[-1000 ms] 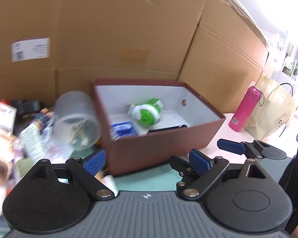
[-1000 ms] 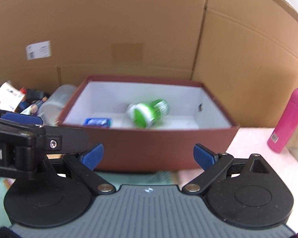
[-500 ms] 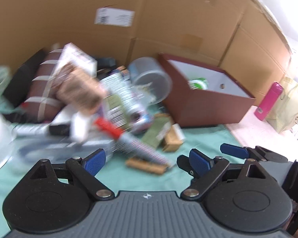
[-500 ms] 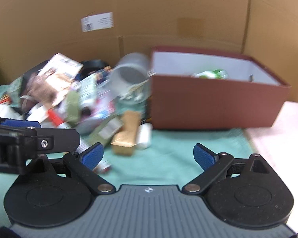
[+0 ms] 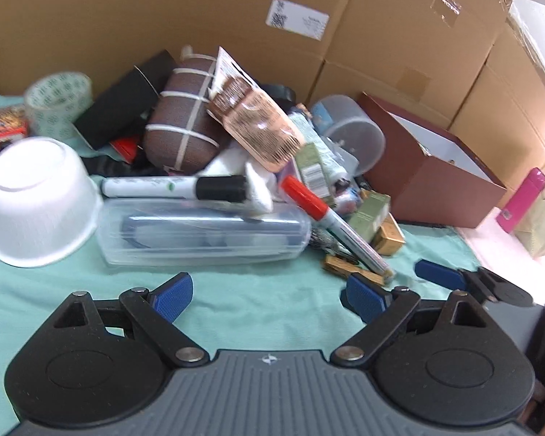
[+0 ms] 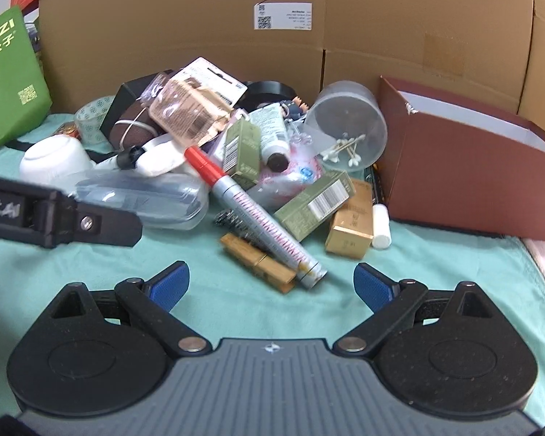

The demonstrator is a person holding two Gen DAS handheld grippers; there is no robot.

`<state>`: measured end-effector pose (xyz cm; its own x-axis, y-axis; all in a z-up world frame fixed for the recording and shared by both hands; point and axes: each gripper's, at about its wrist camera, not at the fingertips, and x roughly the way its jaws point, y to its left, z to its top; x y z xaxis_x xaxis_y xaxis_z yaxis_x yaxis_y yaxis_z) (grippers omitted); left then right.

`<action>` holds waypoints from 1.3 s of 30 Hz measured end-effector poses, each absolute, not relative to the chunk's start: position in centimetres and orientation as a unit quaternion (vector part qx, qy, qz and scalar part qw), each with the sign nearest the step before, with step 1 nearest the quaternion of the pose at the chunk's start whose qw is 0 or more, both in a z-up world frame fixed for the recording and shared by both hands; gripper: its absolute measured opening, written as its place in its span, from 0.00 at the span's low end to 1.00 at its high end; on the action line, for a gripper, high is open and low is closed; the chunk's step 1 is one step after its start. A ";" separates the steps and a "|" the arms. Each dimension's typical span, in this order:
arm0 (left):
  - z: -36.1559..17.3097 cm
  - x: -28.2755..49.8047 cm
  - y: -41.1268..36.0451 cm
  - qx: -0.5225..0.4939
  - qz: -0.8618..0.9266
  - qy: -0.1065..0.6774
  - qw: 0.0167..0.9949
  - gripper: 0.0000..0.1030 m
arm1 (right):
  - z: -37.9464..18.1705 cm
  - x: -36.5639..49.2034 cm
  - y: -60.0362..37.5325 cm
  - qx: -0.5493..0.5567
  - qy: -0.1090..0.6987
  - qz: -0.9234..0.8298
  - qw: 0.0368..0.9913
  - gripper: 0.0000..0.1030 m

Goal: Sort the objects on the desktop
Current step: 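Withdraw the left gripper from the box back toward the pile, then close the right gripper on the red-capped green marker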

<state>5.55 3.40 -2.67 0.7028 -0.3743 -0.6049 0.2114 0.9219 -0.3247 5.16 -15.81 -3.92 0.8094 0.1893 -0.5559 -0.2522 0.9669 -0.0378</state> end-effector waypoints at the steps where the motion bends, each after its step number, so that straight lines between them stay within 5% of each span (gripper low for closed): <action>1: -2.8 5.7 3.3 -0.120 -0.164 0.355 0.912 0.91 | -4.0 5.6 -16.1 -0.048 0.288 0.115 0.949 0.91; 7: -3.3 6.4 2.5 -0.125 -0.178 0.361 0.907 0.86 | -4.4 6.9 -17.2 -0.010 0.308 0.134 0.942 0.78; 10: -3.4 6.4 2.7 -0.131 -0.184 0.364 0.904 0.82 | -4.4 6.5 -17.0 -0.007 0.307 0.142 0.941 0.56; 23: -3.4 6.7 2.4 -0.132 -0.195 0.372 0.898 0.75 | -3.5 3.6 -15.7 -0.013 0.307 0.211 0.928 0.52; 33: -3.3 7.0 1.7 -0.133 -0.213 0.378 0.891 0.66 | -3.9 4.5 -15.6 -0.012 0.321 0.228 0.919 0.16; 39: -3.4 7.0 1.8 -0.132 -0.211 0.387 0.888 0.49 | -4.0 1.7 -13.8 -0.068 0.329 0.267 0.903 0.14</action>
